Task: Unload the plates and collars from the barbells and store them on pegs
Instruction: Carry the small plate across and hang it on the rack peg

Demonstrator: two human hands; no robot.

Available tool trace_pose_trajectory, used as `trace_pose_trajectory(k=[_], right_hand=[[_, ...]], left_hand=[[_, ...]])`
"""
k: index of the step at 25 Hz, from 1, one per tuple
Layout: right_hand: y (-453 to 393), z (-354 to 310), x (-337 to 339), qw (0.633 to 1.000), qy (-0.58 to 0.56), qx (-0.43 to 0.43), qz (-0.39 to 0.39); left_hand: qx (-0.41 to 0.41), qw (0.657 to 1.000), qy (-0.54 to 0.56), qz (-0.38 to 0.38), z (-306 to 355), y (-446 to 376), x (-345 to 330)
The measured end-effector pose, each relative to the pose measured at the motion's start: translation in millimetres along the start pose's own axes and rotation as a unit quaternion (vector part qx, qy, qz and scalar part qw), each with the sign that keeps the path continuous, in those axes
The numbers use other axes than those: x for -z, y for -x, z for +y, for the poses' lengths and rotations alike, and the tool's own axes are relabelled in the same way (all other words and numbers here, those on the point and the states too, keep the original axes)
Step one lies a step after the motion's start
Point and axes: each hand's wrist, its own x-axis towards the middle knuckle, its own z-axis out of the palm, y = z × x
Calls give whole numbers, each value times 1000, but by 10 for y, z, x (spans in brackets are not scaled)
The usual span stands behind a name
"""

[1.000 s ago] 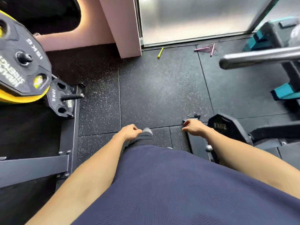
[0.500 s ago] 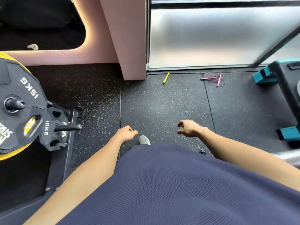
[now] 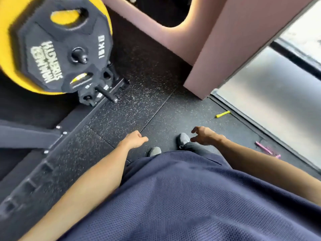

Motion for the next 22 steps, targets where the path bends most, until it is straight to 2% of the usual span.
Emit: trace_pose_trajectory(k=[4,7,11,16,22], right_hand=[[-400,-149,401,989,107,101,-31],[-647,-232,725,974,148,165,-51],[-849,-343,988,955,191,224,-44],[-926,-740,1326,942,189,278,-18],[-628,-1528,1959,913,175,361,68]], left_hand=[[58,990,116,56,30,60,-217],[98,965,217,108,153,173,-424],[138,931,292,170,291,336,-526],[122,908,304,261,386,666,22],[87,883,264,378,426,1172,986]])
